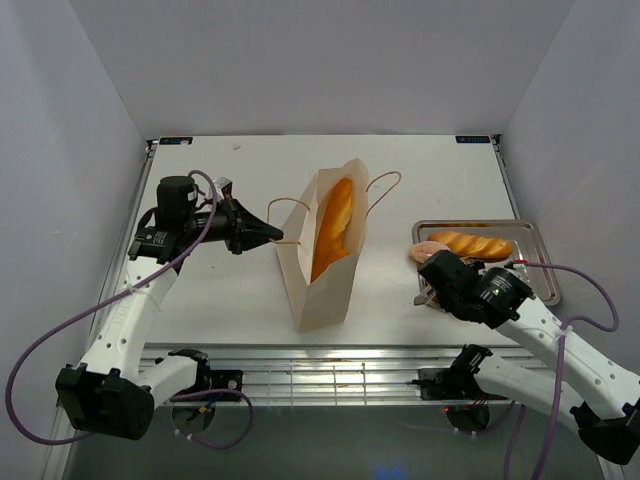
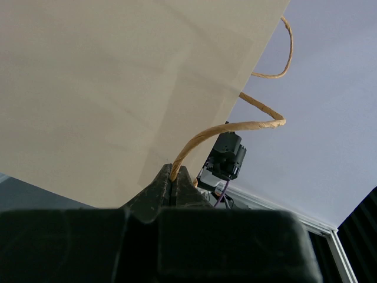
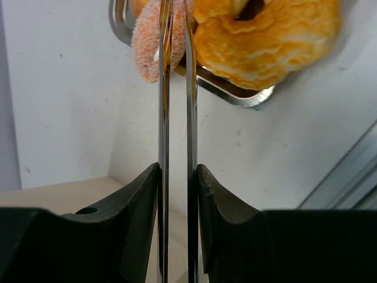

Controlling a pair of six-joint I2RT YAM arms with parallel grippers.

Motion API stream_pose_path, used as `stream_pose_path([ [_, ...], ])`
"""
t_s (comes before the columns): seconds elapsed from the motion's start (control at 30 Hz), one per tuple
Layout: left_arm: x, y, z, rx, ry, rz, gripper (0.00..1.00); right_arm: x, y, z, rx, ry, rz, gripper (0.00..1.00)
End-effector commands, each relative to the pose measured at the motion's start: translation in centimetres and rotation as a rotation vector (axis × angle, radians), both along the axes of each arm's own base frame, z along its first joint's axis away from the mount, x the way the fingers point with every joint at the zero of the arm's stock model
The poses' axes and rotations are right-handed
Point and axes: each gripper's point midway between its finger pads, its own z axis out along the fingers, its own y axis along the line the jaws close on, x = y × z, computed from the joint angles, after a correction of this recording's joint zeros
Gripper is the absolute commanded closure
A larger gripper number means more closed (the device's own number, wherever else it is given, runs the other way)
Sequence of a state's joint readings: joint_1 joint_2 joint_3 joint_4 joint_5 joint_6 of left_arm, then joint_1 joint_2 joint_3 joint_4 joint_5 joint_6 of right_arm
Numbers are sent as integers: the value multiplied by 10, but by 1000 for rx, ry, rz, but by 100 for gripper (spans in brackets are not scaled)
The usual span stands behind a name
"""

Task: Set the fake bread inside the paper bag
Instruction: Pick up the fake bread from the plate.

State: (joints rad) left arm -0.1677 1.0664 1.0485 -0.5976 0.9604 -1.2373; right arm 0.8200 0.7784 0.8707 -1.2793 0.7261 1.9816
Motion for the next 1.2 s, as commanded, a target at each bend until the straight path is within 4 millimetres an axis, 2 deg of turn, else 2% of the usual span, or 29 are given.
stream_pose_path([
  [0.0, -4, -3, 10, -16, -13, -52, 100, 41, 8, 37, 74, -183, -93, 63],
  [0.03, -3, -4, 7, -17, 1, -55, 100, 48, 11, 37, 84, -182, -81, 63],
  [0.07, -3, -4, 5, -18, 13, -57, 100, 66, 8, 43, 81, -210, -74, 63],
  [0.13, 0, -5, 1, -16, 30, -58, 100, 86, 21, 46, 116, -189, -2, 65],
  [0.17, 2, -5, 2, -15, 27, -55, 100, 98, 17, 49, 92, -194, 16, 65],
  [0.23, 5, -6, 3, -13, 28, -55, 100, 125, 30, 61, 123, -212, 53, 66],
  [0.27, 8, -6, 4, -9, 25, -52, 100, 138, 25, 65, 124, -225, 47, 66],
  [0.3, 9, -6, 4, -9, 28, -52, 100, 150, 34, 73, 154, -255, 103, 66],
  [0.4, 12, -7, 3, -8, 41, -51, 100, 165, 34, 74, 218, -233, 116, 67],
  [0.47, 14, -7, 3, -8, 46, -49, 100, 163, 28, 77, 253, -237, 111, 67],
  [0.5, 15, -7, 3, -6, 46, -50, 100, 153, 29, 79, 296, -239, 127, 67],
  [0.53, 16, -7, 2, -6, 49, -48, 100, 145, 26, 76, 330, -221, 117, 66],
  [0.57, 17, -7, 2, -6, 50, -48, 100, 139, 11, 72, 355, -211, 69, 66],
  [0.6, 18, -7, 0, -7, 62, -49, 100, 124, 11, 68, 412, -203, 77, 66],
  [0.63, 17, -8, 0, -8, 68, -51, 100, 118, 7, 67, 436, -203, 80, 65],
  [0.67, 19, -8, -1, -10, 68, -51, 100, 114, -13, 63, 456, -205, 20, 65],
  [0.73, 19, -8, 0, -15, 68, -54, 100, 99, -11, 53, 546, -173, 62, 64],
  [0.77, 20, -8, 1, -17, 64, -55, 100, 96, -23, 44, 549, -155, 53, 64],
  [0.8, 19, -9, 1, -20, 66, -60, 100, 89, -17, 42, 599, -132, 93, 64],
  [0.87, 20, -9, 1, -21, 69, -60, 100, 82, -26, 35, 565, -87, 122, 64],
  [0.93, 20, -9, 1, -23, 70, -60, 100, 82, -36, 41, 519, -76, 134, 62],
  [0.97, 21, -10, 1, -25, 72, -66, 100, 71, -45, 35, 512, -36, 128, 61],
  [1.17, 23, -10, 0, -27, 80, -65, 100, 55, -56, 20, 490, -13, 104, 59],
])
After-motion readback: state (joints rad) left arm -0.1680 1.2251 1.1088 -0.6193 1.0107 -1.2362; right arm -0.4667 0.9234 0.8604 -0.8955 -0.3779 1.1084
